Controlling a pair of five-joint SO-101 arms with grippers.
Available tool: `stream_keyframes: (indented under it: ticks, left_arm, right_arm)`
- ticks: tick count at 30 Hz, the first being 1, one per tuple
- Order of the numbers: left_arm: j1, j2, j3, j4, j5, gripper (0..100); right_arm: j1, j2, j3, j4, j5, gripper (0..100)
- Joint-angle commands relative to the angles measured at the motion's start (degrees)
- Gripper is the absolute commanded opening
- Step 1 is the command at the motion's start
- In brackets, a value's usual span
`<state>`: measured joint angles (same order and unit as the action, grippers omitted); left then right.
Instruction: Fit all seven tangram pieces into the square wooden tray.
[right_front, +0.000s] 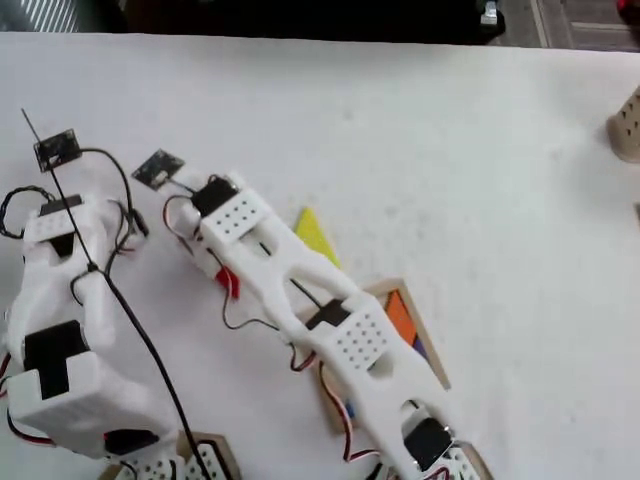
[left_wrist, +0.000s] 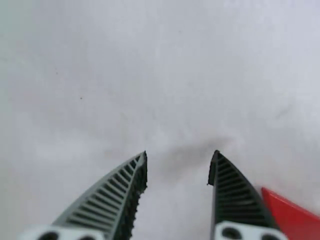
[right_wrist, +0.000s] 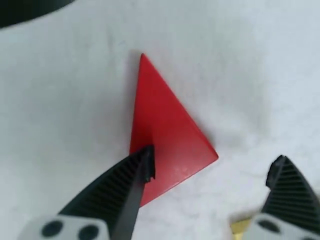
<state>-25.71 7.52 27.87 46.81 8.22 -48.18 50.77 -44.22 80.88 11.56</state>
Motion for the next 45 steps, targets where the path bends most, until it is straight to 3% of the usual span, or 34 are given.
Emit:
stream_keyframes:
  ticks: [1,19,26,34,45]
  left_arm:
    - [0.48,-3.38,-0.35,-1.32,0.18,21]
    - [0.40,-3.38,-0.26,-1.41,0.18,21]
    - [0.40,-3.38,-0.35,-1.41,0.18,21]
    - [0.40,-3.38,-0.26,-1.41,0.18,21]
    - [0.48,-3.38,-0.26,-1.41,0.18,21]
  right_arm:
    - [-0.92,-3.38,-1.76,0.40,-0.70,35.1]
    - [-3.12,-4.88,-2.37,3.21,-0.79,34.6]
    - [-3.21,-7.52,-1.85,4.26,-2.37,19.2]
    - [-6.20,-7.25,-1.76,5.93,-2.73,31.3]
    - [-0.75,-5.41,-0.88,0.57,-2.29,31.0]
